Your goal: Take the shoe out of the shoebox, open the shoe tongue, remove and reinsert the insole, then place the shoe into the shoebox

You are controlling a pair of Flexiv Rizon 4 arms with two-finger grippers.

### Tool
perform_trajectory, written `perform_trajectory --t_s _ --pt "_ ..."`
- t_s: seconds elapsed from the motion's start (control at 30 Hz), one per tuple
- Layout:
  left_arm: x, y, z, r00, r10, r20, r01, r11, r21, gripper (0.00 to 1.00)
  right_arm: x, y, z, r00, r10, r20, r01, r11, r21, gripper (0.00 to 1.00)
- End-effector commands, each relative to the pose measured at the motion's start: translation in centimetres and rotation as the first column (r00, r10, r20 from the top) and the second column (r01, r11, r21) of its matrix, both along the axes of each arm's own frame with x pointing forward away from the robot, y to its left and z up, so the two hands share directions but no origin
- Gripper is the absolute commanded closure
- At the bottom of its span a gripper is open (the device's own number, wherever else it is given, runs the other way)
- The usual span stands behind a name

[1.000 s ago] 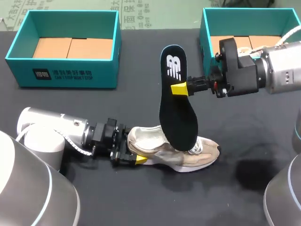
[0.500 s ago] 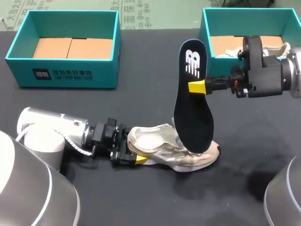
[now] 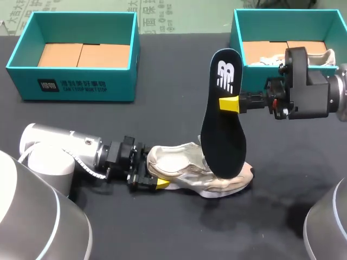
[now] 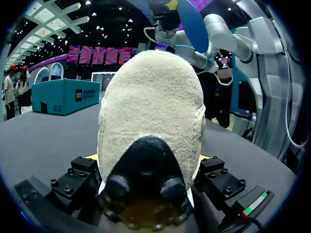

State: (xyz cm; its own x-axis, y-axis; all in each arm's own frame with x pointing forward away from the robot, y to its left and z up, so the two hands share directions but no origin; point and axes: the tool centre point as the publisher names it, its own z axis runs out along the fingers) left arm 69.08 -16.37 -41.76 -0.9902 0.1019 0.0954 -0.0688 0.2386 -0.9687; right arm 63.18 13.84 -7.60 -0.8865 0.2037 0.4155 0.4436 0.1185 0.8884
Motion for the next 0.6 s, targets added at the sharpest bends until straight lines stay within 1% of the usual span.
perform_trajectory --t_s 0.03,0.3,0.43,0.47,0.5,0.53,0.6 --pt "-0.03 -0.05 -0.29 1.0 0.002 0.0 -0.002 1.0 0.0 1.0 -0.34 0.3 -0.3 1.0 -0.019 -0.008 0.019 1.0 0.002 1.0" --pt "-0.03 -0.05 -0.29 1.0 0.002 0.0 -0.002 1.0 0.0 1.0 -0.34 0.3 -0.3 1.0 -0.019 -0.008 0.019 1.0 0.002 1.0" --pt "-0.11 0.02 -0.29 1.0 -0.013 0.001 0.013 1.0 0.02 1.0 -0.34 0.3 -0.3 1.0 -0.019 -0.008 0.019 1.0 0.002 1.0" --pt "-0.12 0.06 -0.36 1.0 -0.014 -0.002 0.014 1.0 0.021 0.78 -0.34 0.3 -0.3 1.0 -0.019 -0.008 0.019 1.0 0.002 1.0" --pt "-0.12 0.1 -0.44 1.0 -0.015 -0.005 0.015 1.0 0.026 0.22 -0.34 0.3 -0.3 1.0 -0.019 -0.008 0.019 1.0 0.002 1.0" --pt "-0.12 0.13 -0.51 1.0 -0.014 -0.004 0.014 0.999 0.035 0.0 -0.34 0.3 -0.3 1.0 -0.019 -0.008 0.019 1.0 0.002 1.0" --pt "-0.13 0.2 -0.52 1.0 -0.009 -0.009 0.009 0.999 0.041 0.0 -0.34 0.3 -0.3 1.0 -0.019 -0.008 0.019 1.0 0.002 1.0"
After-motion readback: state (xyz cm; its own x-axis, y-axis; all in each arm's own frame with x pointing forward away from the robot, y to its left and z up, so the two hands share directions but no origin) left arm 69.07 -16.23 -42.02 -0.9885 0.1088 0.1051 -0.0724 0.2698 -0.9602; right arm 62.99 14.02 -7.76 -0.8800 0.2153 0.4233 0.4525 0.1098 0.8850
